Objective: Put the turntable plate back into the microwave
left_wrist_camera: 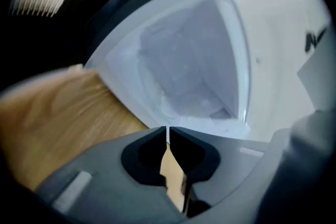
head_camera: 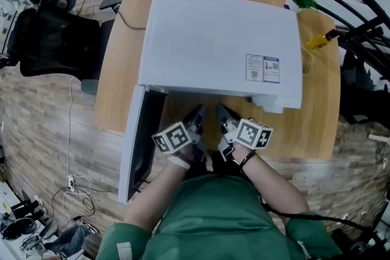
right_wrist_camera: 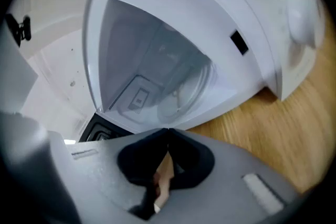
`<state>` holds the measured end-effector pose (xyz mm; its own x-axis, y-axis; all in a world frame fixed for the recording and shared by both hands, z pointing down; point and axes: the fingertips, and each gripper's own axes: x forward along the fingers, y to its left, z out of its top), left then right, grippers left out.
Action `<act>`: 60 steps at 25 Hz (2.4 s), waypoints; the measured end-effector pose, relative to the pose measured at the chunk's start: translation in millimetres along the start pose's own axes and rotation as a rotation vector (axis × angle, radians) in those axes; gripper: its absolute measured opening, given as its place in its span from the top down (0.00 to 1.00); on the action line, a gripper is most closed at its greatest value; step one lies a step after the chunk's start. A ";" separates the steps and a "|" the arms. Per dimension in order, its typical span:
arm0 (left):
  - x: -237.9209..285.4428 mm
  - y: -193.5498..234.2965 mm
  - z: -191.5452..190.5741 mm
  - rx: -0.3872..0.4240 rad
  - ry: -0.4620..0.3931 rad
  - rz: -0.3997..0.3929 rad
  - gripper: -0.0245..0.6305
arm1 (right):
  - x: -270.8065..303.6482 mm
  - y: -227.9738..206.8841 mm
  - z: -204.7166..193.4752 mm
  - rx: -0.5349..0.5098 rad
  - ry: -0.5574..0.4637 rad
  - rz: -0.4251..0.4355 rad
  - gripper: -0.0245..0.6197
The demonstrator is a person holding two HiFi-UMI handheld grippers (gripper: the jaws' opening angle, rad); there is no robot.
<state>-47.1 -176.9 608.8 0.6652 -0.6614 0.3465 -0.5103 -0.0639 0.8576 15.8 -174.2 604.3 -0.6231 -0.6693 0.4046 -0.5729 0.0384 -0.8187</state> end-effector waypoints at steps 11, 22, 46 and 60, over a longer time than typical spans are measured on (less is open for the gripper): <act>-53.4 -70.6 18.8 0.519 0.003 0.128 0.93 | -65.9 55.2 28.9 -0.536 -0.062 -0.105 0.96; -94.1 -142.4 63.5 0.802 -0.131 0.131 0.93 | -107.1 134.4 71.3 -0.773 -0.229 -0.043 0.96; -132.5 -193.4 79.4 1.009 -0.297 0.125 0.93 | -151.8 194.3 82.2 -1.040 -0.407 -0.044 0.96; -141.0 -199.6 79.5 1.023 -0.306 0.125 0.93 | -154.7 204.8 80.0 -1.048 -0.418 -0.025 0.96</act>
<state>-82.4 -130.3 358.5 0.4845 -0.8564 0.1781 -0.8736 -0.4842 0.0481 37.5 -122.1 341.4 -0.4907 -0.8670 0.0867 -0.8696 0.4936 0.0136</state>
